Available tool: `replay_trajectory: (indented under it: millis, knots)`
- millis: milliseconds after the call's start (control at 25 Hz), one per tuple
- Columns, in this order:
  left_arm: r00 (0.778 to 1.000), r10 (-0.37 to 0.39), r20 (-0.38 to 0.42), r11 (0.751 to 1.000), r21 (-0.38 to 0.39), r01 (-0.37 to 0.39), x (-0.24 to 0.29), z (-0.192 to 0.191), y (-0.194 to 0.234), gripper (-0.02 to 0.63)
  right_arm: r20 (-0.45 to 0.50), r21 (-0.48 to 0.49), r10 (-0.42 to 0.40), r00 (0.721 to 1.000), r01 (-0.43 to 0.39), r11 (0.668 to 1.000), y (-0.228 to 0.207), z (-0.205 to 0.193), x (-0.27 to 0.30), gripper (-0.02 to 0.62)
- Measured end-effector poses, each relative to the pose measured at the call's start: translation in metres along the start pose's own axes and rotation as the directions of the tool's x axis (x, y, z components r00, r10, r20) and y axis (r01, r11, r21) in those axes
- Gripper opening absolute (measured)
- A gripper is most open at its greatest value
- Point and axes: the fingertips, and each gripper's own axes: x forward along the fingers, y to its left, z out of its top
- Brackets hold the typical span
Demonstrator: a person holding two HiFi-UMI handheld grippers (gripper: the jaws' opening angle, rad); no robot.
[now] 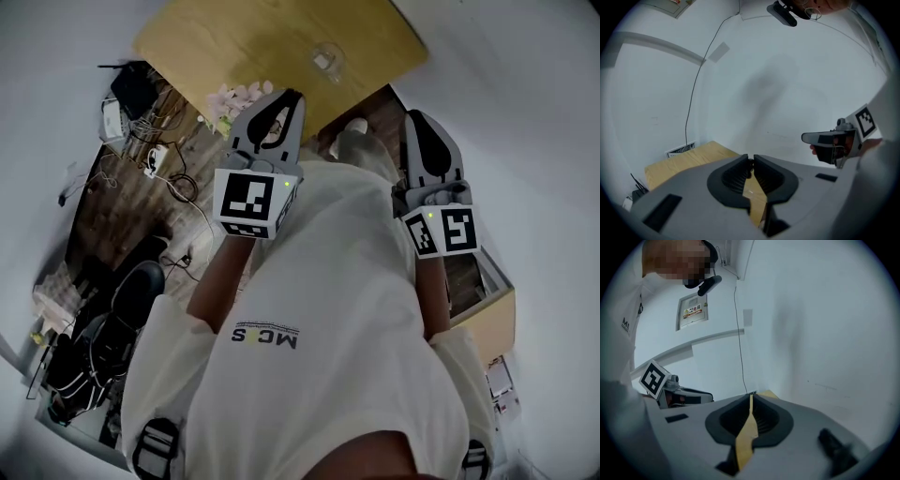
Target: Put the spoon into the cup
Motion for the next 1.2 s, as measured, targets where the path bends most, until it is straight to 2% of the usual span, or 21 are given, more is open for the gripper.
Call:
replay_trajectory:
  millis: [160, 640, 1200]
  knots:
    - [1.0, 0.007, -0.001, 1.0, 0.01, -0.007, 0.009, -0.002, -0.007, 0.048, -0.008, 0.004, 0.016, 1.0, -0.016, 1.0, -0.008, -0.002, 0.003, 0.038]
    - [0.997, 0.015, -0.077, 0.999, 0.048, -0.012, 0.043, -0.028, -0.012, 0.048, -0.016, 0.044, 0.039, 0.999, -0.039, 0.998, -0.014, -0.014, 0.015, 0.038]
    - [0.982, 0.04, -0.186, 0.999, 0.039, -0.033, 0.089, -0.079, 0.004, 0.048, -0.044, 0.11, 0.027, 0.999, -0.022, 0.994, -0.032, -0.039, 0.033, 0.038]
